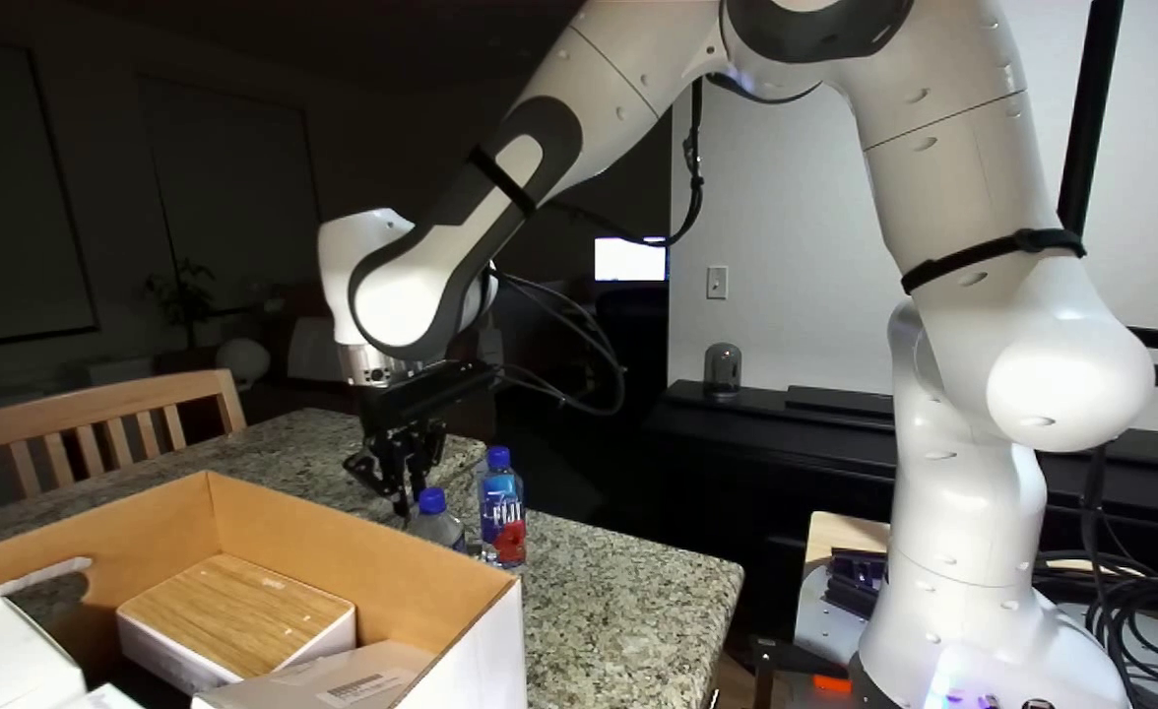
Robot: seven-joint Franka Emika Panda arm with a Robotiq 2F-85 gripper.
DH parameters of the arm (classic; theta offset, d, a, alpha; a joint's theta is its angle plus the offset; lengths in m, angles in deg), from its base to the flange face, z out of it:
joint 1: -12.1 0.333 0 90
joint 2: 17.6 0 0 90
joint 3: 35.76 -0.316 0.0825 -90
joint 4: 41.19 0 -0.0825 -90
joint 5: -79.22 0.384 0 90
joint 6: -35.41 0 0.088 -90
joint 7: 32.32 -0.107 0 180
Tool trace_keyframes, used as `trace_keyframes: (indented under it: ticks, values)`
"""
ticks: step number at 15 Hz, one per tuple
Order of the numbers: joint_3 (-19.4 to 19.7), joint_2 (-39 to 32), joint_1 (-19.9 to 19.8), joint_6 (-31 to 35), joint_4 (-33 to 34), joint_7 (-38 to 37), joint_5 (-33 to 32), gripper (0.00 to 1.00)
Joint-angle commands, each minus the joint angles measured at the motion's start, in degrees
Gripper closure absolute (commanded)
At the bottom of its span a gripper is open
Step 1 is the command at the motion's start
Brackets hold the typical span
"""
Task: Put the two bottles in the white box
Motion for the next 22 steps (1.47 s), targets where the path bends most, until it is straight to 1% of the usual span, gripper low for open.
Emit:
trace_keyframes:
  ticks: [1,5,6,8,13,14,15,18,19,20,22]
  values:
    - [0.35,1.03,0.29,-4.05,-0.43,-2.44,-1.78,0.41]
    - [0.33,1.39,-0.15,-5.83,-1.1,-2.06,-1.28,0.16]
    - [0.37,1.52,-0.14,-5.84,-1.27,-2.14,-1.38,0.54]
    - [0.33,1.8,-0.15,-5.29,-1.6,-2.25,-1.2,0.55]
    - [0.06,2.16,-0.08,-5.79,-1.56,-2.05,-0.91,0.88]
    - [-0.03,2.5,-0.09,-5.91,-1.66,-2.05,-0.88,0.89]
    - [-0.11,2.75,-0.13,-6.2,-1.77,-2.0,-0.75,0.93]
    - [0.0,3.31,-0.12,-6.54,-2.3,-2.37,-1.07,0.97]
    - [0.01,3.45,-0.21,-6.78,-2.47,-2.39,-0.95,0.71]
    - [0.0,3.61,-0.28,-7.04,-2.64,-2.41,-0.9,0.7]
    - [-0.21,4.08,-0.59,-7.19,-3.17,-1.89,-0.22,0.58]
